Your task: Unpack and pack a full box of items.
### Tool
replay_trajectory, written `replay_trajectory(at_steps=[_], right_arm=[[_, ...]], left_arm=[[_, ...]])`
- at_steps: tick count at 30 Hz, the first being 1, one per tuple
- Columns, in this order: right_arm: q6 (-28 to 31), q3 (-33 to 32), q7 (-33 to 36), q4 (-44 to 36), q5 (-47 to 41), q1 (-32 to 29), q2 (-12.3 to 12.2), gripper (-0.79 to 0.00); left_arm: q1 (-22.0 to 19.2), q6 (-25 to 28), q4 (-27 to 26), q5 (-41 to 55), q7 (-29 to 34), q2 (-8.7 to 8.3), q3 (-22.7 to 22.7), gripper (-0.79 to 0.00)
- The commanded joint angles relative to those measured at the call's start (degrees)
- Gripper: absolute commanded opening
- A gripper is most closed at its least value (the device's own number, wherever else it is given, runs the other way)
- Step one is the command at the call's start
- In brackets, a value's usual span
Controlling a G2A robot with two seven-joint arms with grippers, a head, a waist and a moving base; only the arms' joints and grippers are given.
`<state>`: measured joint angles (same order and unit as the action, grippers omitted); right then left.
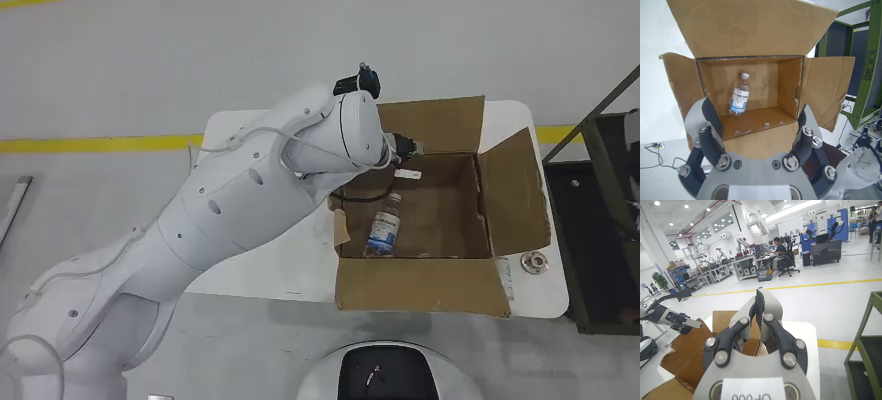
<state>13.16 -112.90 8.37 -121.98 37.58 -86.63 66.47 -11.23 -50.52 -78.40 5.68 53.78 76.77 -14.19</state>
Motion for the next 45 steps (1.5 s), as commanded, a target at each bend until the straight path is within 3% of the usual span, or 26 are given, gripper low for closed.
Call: replay_trajectory(at_steps=[1, 9, 13, 20, 25, 32, 45], right_arm=[[0.01, 0.26, 0.03, -0.10, 0.13, -0.07, 0.00, -0.785], [0.14, 0.64, 0.59, 0.17, 0.88, -0.68, -0.02, -0.785], [-0.01, -0.37, 1.46, 0.76, 1.75, -1.20, -0.11, -0.785], [4.66, -4.93, 9.00, 2.82, 5.38, -2.30, -1.00, -0.785], [10.54, -8.71, 17.16, 4.38, 9.38, -3.57, -2.03, -0.785], [14.59, -9.82, 21.82, 5.45, 12.98, -8.60, -2.45, -0.785], [14.61, -9.91, 22.20, 5.67, 13.42, -9.60, -2.45, -0.785]], left_arm=[[0.00, -0.01, -0.03, 0.02, -0.01, -0.01, 0.00, 0.000], [0.76, 3.43, -0.80, -3.04, -4.00, -0.07, -0.65, 0.000], [-0.09, 2.31, -1.62, -7.38, -4.93, -1.61, -2.36, 0.000], [0.70, -3.20, -5.20, -17.71, -3.22, -8.14, -3.68, 0.000], [3.36, -6.49, -7.86, -16.32, -6.49, -14.20, -2.90, 0.000], [3.86, -7.48, -11.43, -10.77, -7.49, -22.01, 1.26, 0.000], [3.86, -7.48, -11.43, -10.77, -7.49, -22.01, 1.26, 0.000]])
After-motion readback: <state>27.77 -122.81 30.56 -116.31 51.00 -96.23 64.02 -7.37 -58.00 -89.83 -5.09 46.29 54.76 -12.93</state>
